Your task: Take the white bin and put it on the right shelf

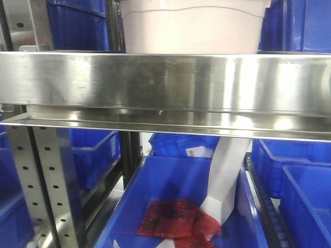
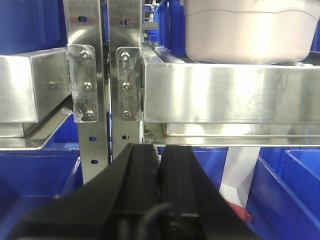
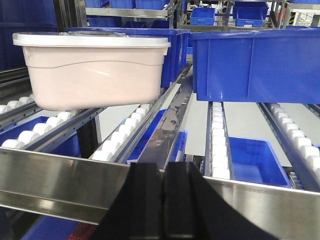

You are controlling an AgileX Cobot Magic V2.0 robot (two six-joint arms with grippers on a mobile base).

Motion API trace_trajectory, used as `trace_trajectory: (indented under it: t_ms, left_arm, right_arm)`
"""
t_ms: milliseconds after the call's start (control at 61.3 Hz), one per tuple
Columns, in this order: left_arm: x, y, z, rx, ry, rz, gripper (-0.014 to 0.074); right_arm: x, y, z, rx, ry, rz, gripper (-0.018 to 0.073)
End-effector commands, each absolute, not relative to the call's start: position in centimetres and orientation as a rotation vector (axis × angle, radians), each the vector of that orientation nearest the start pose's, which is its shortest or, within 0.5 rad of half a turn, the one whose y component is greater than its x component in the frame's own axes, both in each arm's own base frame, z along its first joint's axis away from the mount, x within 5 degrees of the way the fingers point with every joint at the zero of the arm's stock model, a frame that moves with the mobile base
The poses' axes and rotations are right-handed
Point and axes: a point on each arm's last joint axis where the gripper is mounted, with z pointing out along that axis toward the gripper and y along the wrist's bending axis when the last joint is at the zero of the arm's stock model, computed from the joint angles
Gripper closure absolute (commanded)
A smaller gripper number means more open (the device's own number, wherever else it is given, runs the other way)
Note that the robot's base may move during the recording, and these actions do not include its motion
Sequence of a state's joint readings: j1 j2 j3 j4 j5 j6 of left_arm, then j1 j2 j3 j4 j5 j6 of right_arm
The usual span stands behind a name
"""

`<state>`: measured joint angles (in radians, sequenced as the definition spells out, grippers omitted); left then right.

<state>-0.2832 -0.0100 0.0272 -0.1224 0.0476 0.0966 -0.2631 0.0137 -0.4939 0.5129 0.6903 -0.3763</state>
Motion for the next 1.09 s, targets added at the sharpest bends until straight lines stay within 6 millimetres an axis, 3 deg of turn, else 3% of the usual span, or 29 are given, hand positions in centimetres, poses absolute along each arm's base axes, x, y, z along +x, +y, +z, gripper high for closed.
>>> trace_trajectory:
  t_ms: [0,1077]
  left_arm:
    - [5.3,-1.56,20.8,0.182,1.45,-0.266,0.0715]
    - [5.3,-1.56,20.8,0.182,1.45,-0.266,0.0715]
  right_arm:
    - [1.14,2.49,32.71,0.025,1.546,0.083,0.0491]
    - [1.28,2.45,32.44,0.028,1.555,0.085,0.0491]
